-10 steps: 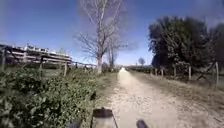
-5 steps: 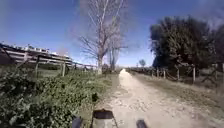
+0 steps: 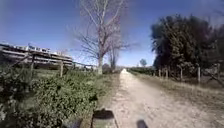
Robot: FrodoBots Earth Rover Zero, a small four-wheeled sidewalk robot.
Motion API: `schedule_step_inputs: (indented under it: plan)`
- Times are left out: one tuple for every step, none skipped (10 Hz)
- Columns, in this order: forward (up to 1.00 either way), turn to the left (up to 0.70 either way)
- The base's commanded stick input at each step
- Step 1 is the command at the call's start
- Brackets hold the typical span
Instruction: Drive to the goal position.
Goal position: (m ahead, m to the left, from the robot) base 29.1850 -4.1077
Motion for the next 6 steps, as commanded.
schedule_step_inputs:
  plan:
    - [0.50, 0.00]
    - [0.50, 0.00]
    - [0.50, 0.00]
    - [0.50, 0.00]
    - [0.50, -0.35]
    - [0.50, -0.50]
